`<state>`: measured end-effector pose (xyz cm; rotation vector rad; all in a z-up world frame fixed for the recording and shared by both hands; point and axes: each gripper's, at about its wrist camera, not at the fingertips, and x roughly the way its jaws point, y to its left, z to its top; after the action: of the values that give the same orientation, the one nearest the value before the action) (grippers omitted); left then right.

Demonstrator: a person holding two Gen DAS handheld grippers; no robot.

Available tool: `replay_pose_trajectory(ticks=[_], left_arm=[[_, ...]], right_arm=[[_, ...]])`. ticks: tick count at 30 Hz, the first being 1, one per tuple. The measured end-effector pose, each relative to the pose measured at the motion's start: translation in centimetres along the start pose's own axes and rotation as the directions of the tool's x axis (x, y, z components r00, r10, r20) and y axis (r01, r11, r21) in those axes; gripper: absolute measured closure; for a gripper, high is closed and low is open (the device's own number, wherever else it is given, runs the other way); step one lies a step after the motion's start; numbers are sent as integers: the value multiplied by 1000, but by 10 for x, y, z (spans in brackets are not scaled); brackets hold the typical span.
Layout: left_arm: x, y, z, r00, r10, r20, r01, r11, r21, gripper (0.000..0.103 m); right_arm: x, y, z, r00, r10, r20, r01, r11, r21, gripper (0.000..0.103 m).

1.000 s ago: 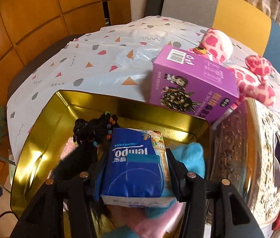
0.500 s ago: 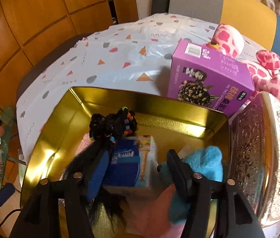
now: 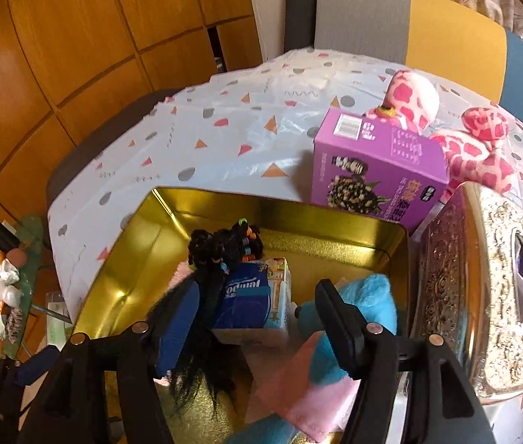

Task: Organize soft objects
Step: 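Open the right tool to drop the tissue pack and withdraw it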

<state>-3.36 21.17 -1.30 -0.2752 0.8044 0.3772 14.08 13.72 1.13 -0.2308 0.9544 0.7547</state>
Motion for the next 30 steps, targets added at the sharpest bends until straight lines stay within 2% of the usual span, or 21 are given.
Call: replay_pose_trajectory(ticks=[8, 18, 23, 30], left_arm=[[-5, 1, 2, 1000, -5, 17, 5, 1000, -4, 11], [-9, -16, 3, 1000, -4, 22, 3, 999, 50, 12], [-17, -34, 7, 999, -29, 42, 25, 995, 98, 11], [-32, -74, 6, 993, -91, 68, 74, 973, 221, 11]], right_arm=[[-44, -10, -9, 995, 14, 95, -15, 1000, 10, 37], [-106, -53, -39, 983, -1, 184, -7, 999, 46, 37], [-136, -87, -59, 976, -40, 214, 19, 995, 100, 37], [-173, -157, -93, 959, -164, 230, 104, 962, 253, 37]])
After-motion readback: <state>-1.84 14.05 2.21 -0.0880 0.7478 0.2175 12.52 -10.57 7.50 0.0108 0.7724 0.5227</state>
